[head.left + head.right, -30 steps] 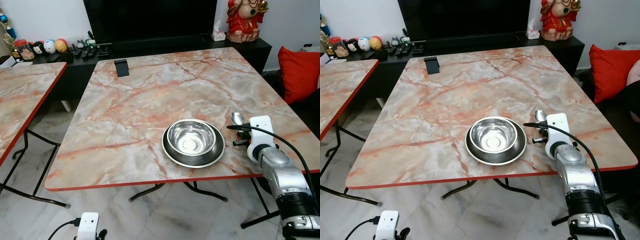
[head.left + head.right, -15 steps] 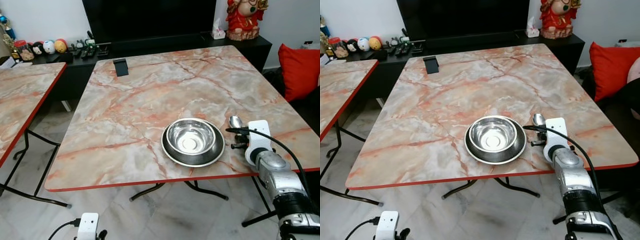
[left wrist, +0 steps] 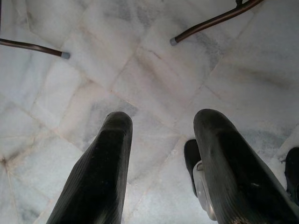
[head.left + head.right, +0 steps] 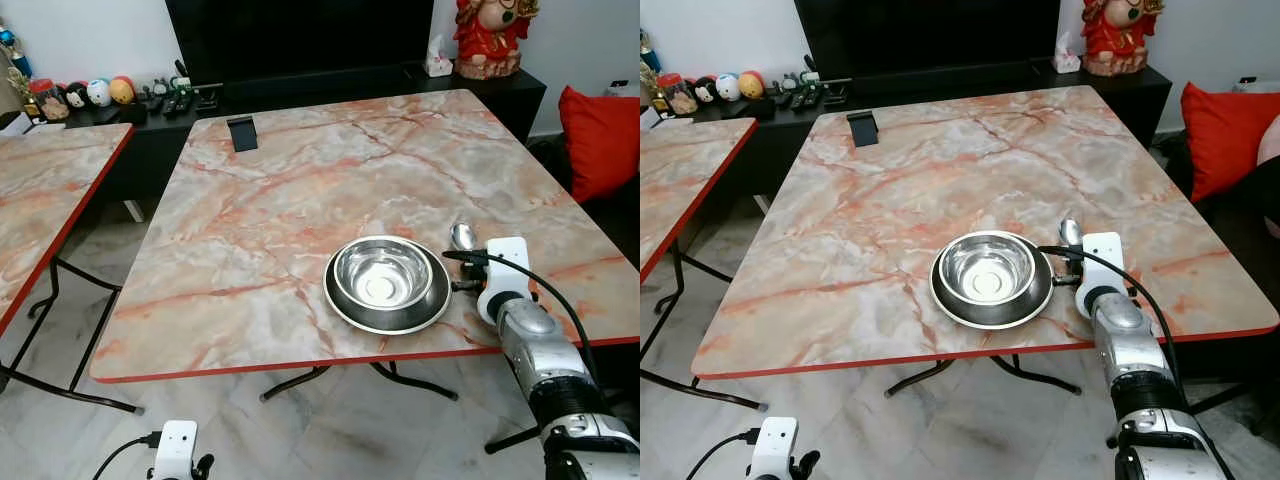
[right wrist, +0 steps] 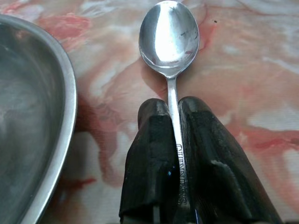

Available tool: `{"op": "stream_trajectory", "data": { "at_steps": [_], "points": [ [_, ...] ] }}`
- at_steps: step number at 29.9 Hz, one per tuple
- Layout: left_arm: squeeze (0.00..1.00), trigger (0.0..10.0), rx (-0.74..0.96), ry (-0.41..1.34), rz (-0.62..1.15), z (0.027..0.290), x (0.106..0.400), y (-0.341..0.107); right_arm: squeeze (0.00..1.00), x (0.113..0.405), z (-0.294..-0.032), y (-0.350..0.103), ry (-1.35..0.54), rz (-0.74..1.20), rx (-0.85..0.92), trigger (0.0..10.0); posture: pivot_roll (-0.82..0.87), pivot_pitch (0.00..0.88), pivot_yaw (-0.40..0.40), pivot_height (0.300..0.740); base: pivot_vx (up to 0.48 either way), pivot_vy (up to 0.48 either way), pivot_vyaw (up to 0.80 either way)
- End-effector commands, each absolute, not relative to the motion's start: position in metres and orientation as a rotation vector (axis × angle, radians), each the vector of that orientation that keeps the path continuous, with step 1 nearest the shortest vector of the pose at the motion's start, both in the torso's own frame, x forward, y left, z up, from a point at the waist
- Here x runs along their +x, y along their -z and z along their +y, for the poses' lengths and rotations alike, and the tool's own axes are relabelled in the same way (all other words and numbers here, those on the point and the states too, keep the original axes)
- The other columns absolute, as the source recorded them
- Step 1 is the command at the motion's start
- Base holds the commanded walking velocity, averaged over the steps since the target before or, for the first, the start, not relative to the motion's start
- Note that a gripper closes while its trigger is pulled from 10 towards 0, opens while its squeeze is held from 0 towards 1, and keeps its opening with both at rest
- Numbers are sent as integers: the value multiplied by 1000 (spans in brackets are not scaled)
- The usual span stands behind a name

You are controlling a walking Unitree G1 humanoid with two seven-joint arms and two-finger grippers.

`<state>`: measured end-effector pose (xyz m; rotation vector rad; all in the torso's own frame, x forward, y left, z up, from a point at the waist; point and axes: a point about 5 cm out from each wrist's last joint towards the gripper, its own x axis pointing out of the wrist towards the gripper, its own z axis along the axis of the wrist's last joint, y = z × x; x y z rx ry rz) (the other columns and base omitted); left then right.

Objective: Setting the table

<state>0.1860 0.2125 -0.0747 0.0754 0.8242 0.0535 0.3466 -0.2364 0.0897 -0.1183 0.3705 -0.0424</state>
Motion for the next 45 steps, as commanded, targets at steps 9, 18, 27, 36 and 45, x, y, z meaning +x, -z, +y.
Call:
{"op": "stream_trajectory", "data": {
  "at_steps": [9,18,27,36,45],
  "points": [
    [0,10000,89,-66,823,218,185,74,0,354,-229,-93,43,356,-117,10000,-108,0,110,714,0,0,0],
    [0,10000,90,-62,810,216,189,72,82,355,-228,-92,45,364,-115,10000,-108,0,110,714,0,0,0],
    [0,10000,90,-60,808,216,190,72,431,356,-229,-92,45,362,-115,10000,-108,0,111,714,0,0,0],
    [0,10000,91,-55,799,215,192,71,439,356,-228,-92,43,362,-115,10000,-107,0,112,714,0,0,0],
    [0,10000,90,-52,795,214,193,70,522,356,-228,-92,43,365,-119,10000,-108,0,113,714,0,0,0]
  ]
}}
